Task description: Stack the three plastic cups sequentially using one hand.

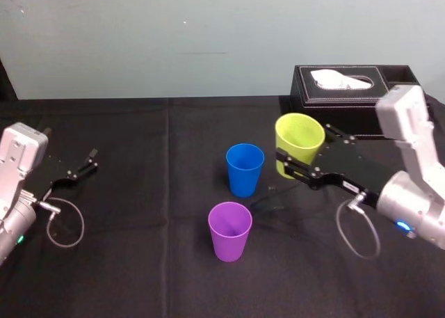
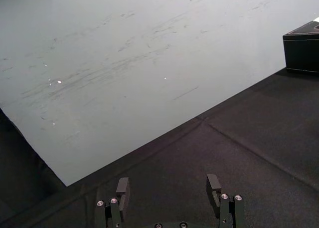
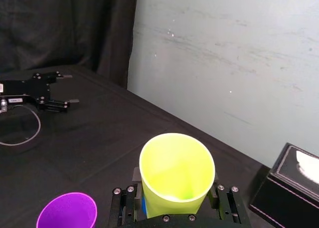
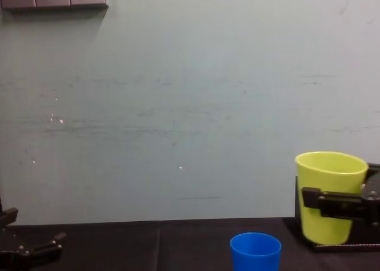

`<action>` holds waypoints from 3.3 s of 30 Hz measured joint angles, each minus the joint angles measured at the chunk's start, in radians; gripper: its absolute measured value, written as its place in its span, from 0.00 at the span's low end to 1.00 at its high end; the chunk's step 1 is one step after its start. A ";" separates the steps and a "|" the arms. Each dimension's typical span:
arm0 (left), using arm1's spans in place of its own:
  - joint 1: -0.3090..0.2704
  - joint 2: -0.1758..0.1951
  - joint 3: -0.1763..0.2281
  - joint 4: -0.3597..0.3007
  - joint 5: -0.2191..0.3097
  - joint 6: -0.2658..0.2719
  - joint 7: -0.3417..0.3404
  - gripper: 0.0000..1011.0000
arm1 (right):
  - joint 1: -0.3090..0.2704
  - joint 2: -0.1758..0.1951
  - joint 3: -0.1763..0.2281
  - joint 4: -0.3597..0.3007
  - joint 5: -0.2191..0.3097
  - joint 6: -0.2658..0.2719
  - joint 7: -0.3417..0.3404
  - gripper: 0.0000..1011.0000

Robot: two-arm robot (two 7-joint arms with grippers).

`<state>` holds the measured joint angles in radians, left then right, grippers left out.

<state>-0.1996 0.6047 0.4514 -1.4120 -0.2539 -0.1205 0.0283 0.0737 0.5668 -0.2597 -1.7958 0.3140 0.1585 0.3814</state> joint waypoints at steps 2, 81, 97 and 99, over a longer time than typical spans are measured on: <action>0.000 0.000 0.000 0.000 0.000 0.000 0.000 1.00 | 0.023 -0.014 -0.016 0.014 -0.010 0.012 -0.003 0.73; 0.000 0.000 0.000 0.000 0.000 0.000 0.000 1.00 | 0.271 -0.224 -0.156 0.353 -0.148 0.024 0.013 0.73; 0.000 0.000 0.000 0.000 0.000 0.000 0.000 1.00 | 0.269 -0.228 -0.161 0.372 -0.158 0.024 0.014 0.73; 0.000 0.000 0.000 0.000 0.000 0.000 0.000 1.00 | 0.269 -0.228 -0.161 0.372 -0.158 0.024 0.014 0.73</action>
<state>-0.1996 0.6047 0.4514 -1.4120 -0.2539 -0.1205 0.0283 0.3425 0.3385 -0.4212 -1.4240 0.1562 0.1827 0.3952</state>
